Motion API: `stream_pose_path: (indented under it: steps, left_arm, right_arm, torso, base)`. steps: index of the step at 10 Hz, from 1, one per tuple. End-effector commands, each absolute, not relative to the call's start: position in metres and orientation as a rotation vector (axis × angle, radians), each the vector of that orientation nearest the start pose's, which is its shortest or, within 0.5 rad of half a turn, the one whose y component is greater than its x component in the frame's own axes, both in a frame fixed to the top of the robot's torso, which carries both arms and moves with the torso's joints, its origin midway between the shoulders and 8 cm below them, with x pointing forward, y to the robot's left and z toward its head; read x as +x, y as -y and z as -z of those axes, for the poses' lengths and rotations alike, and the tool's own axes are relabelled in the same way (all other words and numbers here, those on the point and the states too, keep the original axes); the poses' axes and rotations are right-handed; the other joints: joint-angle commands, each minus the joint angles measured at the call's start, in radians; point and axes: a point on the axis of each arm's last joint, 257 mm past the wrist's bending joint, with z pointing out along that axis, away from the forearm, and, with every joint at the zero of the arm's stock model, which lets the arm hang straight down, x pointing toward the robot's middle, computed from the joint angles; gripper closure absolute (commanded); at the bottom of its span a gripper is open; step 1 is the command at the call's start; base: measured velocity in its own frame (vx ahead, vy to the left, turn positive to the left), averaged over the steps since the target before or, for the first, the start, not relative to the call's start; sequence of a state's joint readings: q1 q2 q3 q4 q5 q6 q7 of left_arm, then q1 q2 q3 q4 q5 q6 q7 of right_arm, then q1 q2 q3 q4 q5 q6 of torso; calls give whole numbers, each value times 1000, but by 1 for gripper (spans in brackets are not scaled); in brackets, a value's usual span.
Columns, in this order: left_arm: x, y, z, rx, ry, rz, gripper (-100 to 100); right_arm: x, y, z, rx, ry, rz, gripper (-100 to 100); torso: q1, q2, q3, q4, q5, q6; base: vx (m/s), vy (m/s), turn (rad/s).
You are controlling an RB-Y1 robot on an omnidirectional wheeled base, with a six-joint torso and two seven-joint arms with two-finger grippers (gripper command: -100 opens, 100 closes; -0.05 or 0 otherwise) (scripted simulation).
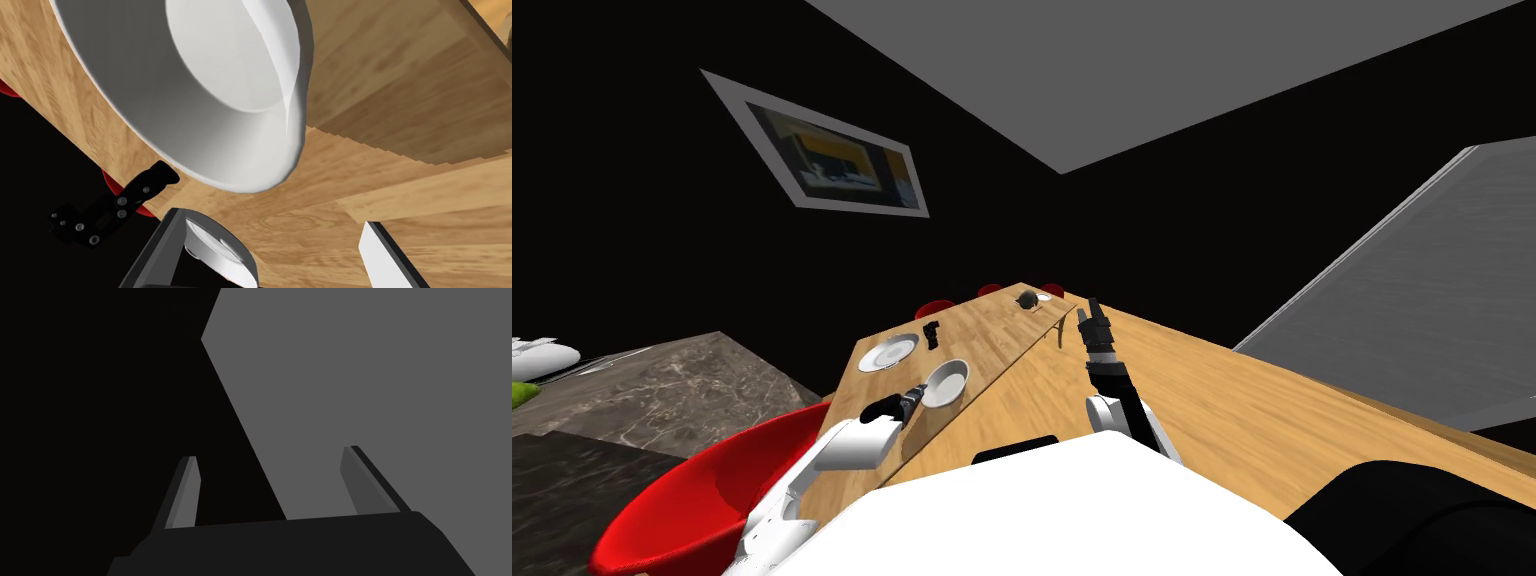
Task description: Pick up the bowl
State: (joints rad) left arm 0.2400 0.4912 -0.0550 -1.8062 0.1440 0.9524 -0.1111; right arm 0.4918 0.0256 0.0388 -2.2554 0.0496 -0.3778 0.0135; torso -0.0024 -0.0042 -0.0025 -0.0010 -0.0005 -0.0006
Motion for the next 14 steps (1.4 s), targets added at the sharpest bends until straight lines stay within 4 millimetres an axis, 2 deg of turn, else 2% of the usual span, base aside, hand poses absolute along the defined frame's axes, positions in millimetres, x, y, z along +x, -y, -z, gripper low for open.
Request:
stream_pose_path:
  steps: [1, 2, 3, 4, 5, 9, 10, 11, 14]
  left_arm:
    - [344, -399, 427, -1531, -2070, 173, -100]
    - [332, -393, 441, -1557, -2103, 156, -100]
    - [343, -394, 431, -1539, -2080, 171, -100]
    - [342, -393, 433, -1543, -2085, 167, 0]
    - [343, -395, 439, -1546, -2081, 168, -100]
    - [344, -398, 453, -1555, -2073, 167, -100]
    - [344, -397, 451, -1555, -2075, 166, -100]
    - [344, -397, 451, -1554, -2074, 167, 100]
    - [344, -398, 451, -1552, -2076, 165, 100]
  right_arm:
    - [371, 267, 9, 757, -721, -1266, 0]
    - [371, 267, 9, 757, -721, -1266, 0]
    - [371, 267, 9, 757, -721, -1266, 0]
    - [371, 267, 9, 757, -721, -1266, 0]
    - [371, 267, 9, 756, -721, -1266, 0]
    - [371, 267, 9, 756, -721, -1266, 0]
    - [371, 267, 9, 756, -721, -1266, 0]
    - [371, 267, 9, 756, -721, -1266, 0]
    - [371, 267, 9, 756, -721, -1266, 0]
  torso:
    - [0, 0, 0, 0, 0, 0]
    - [-2, -1, 0, 0, 0, 0]
    - [-3, -2, -1, 0, -1, 0]
    - [-1, 1, 0, 0, -1, 0]
    - [1, 3, 2, 1, 0, 0]
    - [3, 4, 2, 1, 1, 0]
    - [3, 4, 2, 1, 1, 0]
    - [3, 4, 2, 1, 1, 0]
    - [3, 4, 3, 1, 1, -1]
  base:
    - [77, -68, -75]
    - [97, -92, -78]
    - [43, -43, -8]
    - [8, -8, 4]
    - [12, 3, -31]
    - [12, 14, -23]
    - [4, 7, -5]
    - [0, 0, 0]
    - [1, 0, -4]
